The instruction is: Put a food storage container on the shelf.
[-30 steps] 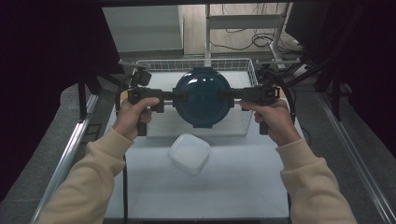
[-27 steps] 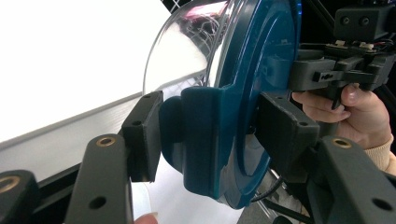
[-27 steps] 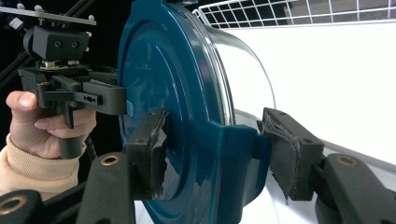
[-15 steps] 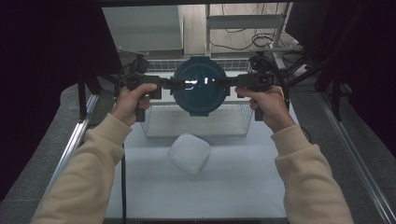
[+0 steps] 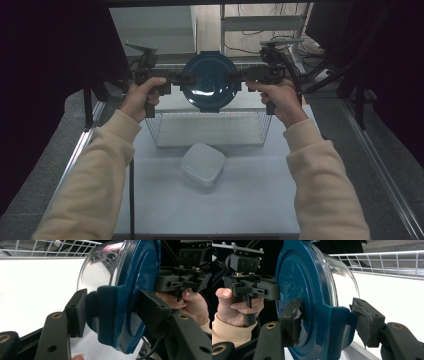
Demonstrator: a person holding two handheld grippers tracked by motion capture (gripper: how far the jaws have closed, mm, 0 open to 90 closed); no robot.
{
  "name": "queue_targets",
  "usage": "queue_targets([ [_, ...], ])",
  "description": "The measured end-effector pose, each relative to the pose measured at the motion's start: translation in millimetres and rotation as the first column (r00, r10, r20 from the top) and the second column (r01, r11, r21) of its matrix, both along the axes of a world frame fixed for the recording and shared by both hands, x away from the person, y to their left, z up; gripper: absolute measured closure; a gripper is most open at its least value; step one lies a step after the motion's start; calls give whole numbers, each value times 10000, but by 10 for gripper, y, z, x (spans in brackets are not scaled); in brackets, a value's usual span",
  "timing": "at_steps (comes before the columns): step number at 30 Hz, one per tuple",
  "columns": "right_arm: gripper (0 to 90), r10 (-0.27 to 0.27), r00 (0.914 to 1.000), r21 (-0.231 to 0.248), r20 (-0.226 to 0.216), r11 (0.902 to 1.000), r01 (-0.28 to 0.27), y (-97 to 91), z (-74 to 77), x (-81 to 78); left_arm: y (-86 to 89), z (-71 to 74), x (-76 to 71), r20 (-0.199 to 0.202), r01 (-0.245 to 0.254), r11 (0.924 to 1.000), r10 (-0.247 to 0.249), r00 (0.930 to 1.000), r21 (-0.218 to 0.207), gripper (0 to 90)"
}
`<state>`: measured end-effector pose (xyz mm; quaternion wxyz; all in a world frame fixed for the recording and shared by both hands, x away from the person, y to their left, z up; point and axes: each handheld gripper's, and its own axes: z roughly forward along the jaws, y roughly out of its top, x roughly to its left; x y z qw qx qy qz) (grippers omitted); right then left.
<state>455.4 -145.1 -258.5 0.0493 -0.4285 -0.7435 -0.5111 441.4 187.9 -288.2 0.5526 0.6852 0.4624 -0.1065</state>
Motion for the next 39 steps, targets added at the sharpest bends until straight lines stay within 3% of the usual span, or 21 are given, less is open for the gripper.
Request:
queue_targets([
  [17,424,30,9996,118,-263,9999,-27,56,-41,321,45,-18,286,-268,-227,9997,228,9994,34,426],
  [24,424,-13,9983,221,-588,9998,26,45,-157,468,35,-110,424,-516,-247,9996,255,9983,156,424],
  [28,417,-61,9949,176,-1012,9998,79,47,-317,567,20,-216,496,-776,-235,9993,258,9966,307,423],
  [34,417,-349,9919,493,-1220,9979,412,44,-365,631,31,-276,571,-1105,-609,9981,594,9921,-105,422],
  [39,413,-650,9812,799,-1817,9935,806,39,-423,705,31,-323,622,-1588,-948,9949,881,9834,-350,418],
])
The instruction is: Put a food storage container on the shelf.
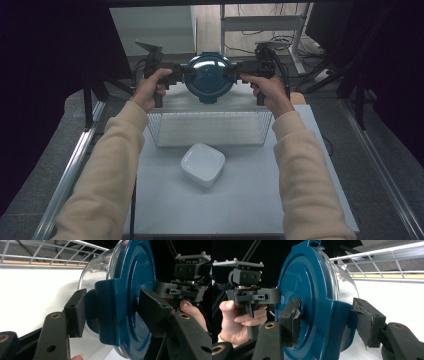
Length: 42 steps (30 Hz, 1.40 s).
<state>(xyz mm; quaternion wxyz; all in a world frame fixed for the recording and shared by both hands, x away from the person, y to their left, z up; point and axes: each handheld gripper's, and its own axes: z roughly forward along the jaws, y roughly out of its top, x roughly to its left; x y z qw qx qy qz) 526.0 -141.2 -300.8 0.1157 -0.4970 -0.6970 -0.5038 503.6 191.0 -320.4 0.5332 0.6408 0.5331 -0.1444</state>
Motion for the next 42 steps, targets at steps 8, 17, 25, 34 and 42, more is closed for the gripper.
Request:
queue_targets([
  [8,390,-178,9974,66,-691,9998,183,-5,-62,50,-21,-87,54,-528,65,9998,-75,9986,-191,386],
  [17,378,-345,9904,366,-1338,9985,397,-33,-155,125,-13,-169,92,-773,68,9982,-114,9969,-593,374],
  [25,216,-313,9965,-2,-781,9995,314,45,-133,38,-1,-219,73,-328,-149,9975,127,9994,-693,318],
  [34,96,-499,9951,-1058,857,9926,589,15,54,-189,73,-137,-165,900,-1261,9906,1210,9886,527,212],
  [42,130,234,9797,-1943,1992,9808,161,-135,117,-521,201,-19,-568,2266,-1391,9759,990,9689,1682,225],
])
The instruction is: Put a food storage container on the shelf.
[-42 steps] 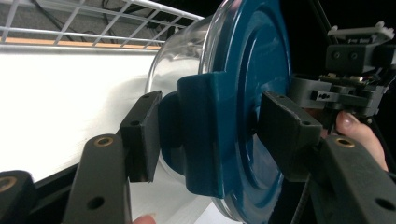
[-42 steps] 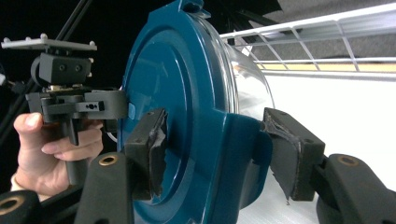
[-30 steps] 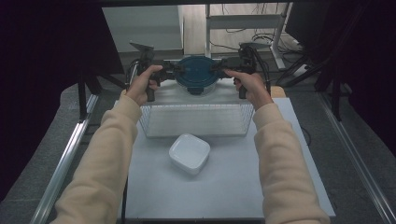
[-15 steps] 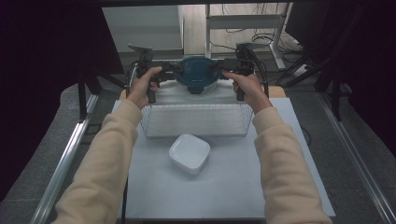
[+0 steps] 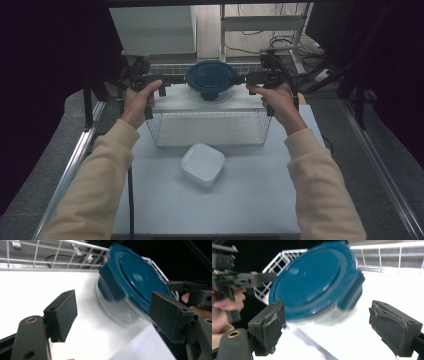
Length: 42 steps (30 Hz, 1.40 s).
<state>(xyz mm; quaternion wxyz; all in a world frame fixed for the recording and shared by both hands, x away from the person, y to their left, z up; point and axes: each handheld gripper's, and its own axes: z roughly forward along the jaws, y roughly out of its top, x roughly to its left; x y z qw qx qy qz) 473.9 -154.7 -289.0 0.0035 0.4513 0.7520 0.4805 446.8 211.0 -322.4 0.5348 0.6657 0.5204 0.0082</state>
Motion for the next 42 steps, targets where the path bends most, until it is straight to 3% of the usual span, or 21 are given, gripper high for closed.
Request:
queue_targets([
  [1,131,51,10000,-167,29,9998,-51,-20,-4,-40,0,0,0,0,0,10000,0,10000,0,231],
  [2,137,89,9999,-310,68,9995,-87,-40,-13,-84,9,-2,-112,125,100,9991,-106,9999,424,235],
  [8,152,430,9985,-1289,332,9909,-384,-167,-113,-380,45,-100,-476,349,688,9894,-739,9967,1282,246],
  [9,152,430,9985,-1289,332,9909,-384,-167,-113,-380,45,-100,-476,349,688,9894,-739,9967,1282,246],
  [10,160,621,9976,-1455,305,9877,-570,-210,-167,-480,64,-160,-593,263,1052,9872,-1091,9937,1197,246],
  [13,168,826,9958,-1917,407,9787,-733,-269,-262,-631,74,-222,-706,261,1275,9830,-1321,9909,1322,247],
  [17,173,876,9946,-2209,548,9725,-735,-349,-401,-832,77,-393,-977,383,1490,9710,-1588,9866,1870,254],
  [21,173,859,9949,-2170,535,9735,-724,-417,-583,-1013,78,-559,-1174,461,1517,9617,-1663,9850,2281,267],
  [29,198,976,9938,-2235,527,9711,-835,-477,-909,-1304,57,-884,-1460,250,1561,9523,-1685,9854,2622,268],
  [30,199,1097,9928,-2461,473,9646,-948,-492,-992,-1387,44,-992,-1528,86,1679,9464,-1771,9842,2758,268],
  [31,200,1082,9928,-2583,511,9617,-915,-508,-1025,-1426,40,-1046,-1558,18,1695,9459,-1769,9842,2766,268],
  [38,208,1030,9946,-2486,154,9638,-959,-619,-1257,-1610,17,-1277,-1660,-367,1783,9309,-1758,9837,3188,271],
  [42,215,1126,9936,-2473,-120,9624,-1121,-612,-1391,-1662,24,-1363,-1687,-539,1766,9297,-1683,9843,3233,274],
])
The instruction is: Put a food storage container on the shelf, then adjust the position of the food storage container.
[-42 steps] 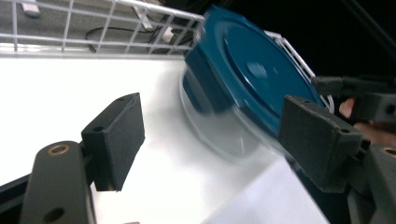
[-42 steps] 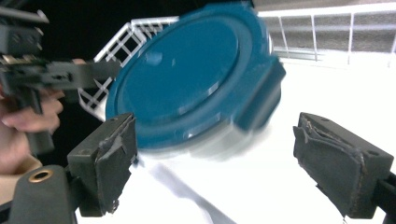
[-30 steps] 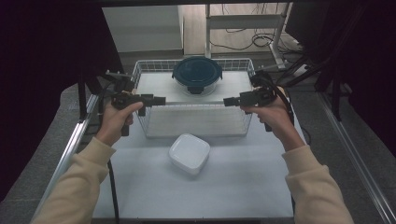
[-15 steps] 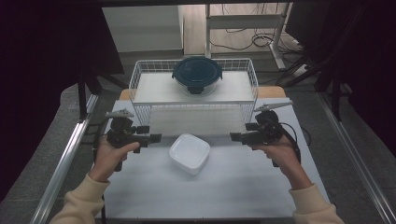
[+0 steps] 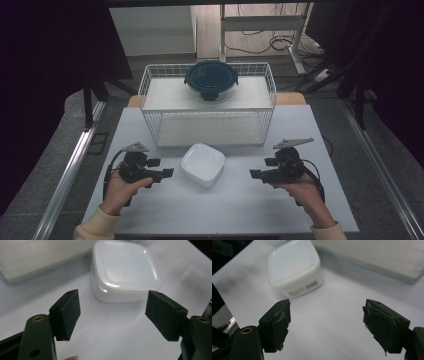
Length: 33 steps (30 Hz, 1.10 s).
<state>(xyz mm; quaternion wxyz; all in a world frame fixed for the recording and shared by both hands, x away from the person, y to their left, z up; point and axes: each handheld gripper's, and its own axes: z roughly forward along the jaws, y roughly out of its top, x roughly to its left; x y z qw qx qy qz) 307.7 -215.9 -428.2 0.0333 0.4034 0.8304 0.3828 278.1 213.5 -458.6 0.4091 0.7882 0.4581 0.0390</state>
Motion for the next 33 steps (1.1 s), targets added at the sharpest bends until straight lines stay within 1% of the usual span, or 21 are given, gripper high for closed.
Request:
queue_targets([
  [2,229,95,9999,-92,-43,9999,-95,9,-47,-12,0,-41,-18,-63,-52,9999,53,10000,147,277],
  [3,231,124,9999,-109,-100,9999,-125,13,-62,-12,0,-41,-18,-63,-52,9999,53,10000,147,277],
  [4,234,120,9999,-100,-112,9999,-122,14,-67,-12,10,-61,-26,-60,-120,9993,123,9999,343,277],
  [6,236,116,9999,-34,-117,9999,-116,16,-60,-20,18,-62,-31,-15,-181,9991,182,9998,381,278],
  [9,237,116,9999,-8,-83,9999,-116,20,-54,-25,51,-32,-53,137,-340,9988,335,9993,356,278],
  [12,237,93,9999,-23,-123,10000,-93,23,-63,-21,63,-26,-58,196,-409,9986,402,9990,339,277],
  [17,238,130,9998,-46,-171,9999,-130,22,-90,-17,51,-56,-37,104,-408,9985,405,9991,362,293],
  [19,237,92,9997,-59,-236,9999,-94,7,-108,-11,43,-66,-20,51,-325,9988,324,9995,359,298],
  [21,237,-92,9997,-39,-238,10000,91,-12,-102,-10,47,-66,-16,44,-311,9990,310,9995,324,305],
  [22,237,-99,9997,-22,-208,9999,98,-21,-94,-10,63,-72,10,-10,-458,9986,459,9989,271,309],
  [26,237,-125,9999,37,-107,9999,125,-71,-59,-23,60,-72,125,-131,-798,9965,801,9967,259,333],
  [27,237,-125,9999,37,-107,9999,125,-71,-59,-23,60,-72,125,-131,-798,9965,801,9967,259,345],
  [28,237,-228,9997,114,-109,9997,230,-102,-51,-19,44,-66,194,-157,-862,9958,867,9961,298,365],
  [31,238,-255,9996,184,-146,9995,257,-129,-49,-1,6,-58,292,-119,-1036,9934,1043,9945,484,397],
  [33,237,-262,9994,179,-217,9995,266,-133,-58,6,-11,-58,359,-177,-1145,9925,1153,9932,423,419],
])
